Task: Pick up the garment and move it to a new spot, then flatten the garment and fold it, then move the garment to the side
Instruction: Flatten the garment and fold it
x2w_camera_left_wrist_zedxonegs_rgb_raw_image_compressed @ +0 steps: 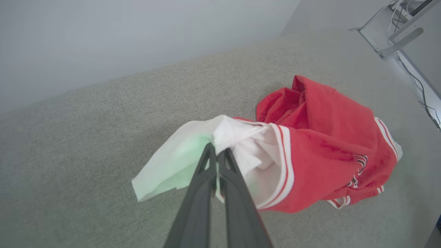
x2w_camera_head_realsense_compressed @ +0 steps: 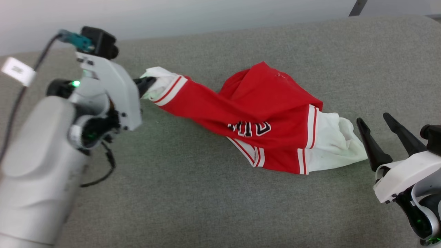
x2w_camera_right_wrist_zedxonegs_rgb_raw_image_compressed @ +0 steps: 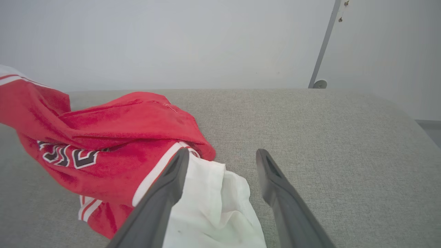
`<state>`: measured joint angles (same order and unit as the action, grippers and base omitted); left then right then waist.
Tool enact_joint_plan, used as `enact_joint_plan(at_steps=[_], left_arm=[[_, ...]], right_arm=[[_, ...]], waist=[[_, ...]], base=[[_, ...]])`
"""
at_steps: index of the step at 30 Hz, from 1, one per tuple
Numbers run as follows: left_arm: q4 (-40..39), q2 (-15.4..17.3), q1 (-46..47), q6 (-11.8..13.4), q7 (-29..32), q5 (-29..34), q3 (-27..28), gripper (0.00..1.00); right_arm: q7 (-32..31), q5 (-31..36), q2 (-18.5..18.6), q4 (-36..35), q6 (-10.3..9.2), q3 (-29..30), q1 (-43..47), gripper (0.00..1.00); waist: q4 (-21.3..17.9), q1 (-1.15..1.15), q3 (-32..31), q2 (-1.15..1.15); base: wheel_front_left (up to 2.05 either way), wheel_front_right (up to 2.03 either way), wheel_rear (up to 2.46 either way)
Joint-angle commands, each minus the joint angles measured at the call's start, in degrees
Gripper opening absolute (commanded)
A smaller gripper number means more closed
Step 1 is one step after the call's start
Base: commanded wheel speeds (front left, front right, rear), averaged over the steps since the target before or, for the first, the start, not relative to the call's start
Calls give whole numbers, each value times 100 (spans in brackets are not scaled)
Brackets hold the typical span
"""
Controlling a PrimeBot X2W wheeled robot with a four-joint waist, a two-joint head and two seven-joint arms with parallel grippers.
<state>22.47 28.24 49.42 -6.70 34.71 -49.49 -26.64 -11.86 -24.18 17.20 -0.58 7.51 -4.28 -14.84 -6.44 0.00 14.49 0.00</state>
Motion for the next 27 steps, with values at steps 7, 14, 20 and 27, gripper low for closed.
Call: enact_joint_plan(at_steps=[7,14,20,27], left_arm=[[947,-438,116,-87,-549,72,-689,8],[1028,-176,127,-80,-676,-477,-1158,100],[968,20,120,-81,-622,-931,-1145,100],[1262,47,99,-82,-672,-1034,-1332,100]], right_arm=[[58,-89,-91,150,-4,-168,-125,100],[117,-140,-68,251,-4,-237,-62,100],[167,-173,-130,238,-4,-109,59,100],[193,-200,-214,252,-4,-167,12,100]], waist=[[-56,0,105,0],[-52,0,13,0],[-1,0,-30,0],[-103,0,47,0]], base=[[0,0,0],[0,0,0],[0,0,0],[0,0,0]])
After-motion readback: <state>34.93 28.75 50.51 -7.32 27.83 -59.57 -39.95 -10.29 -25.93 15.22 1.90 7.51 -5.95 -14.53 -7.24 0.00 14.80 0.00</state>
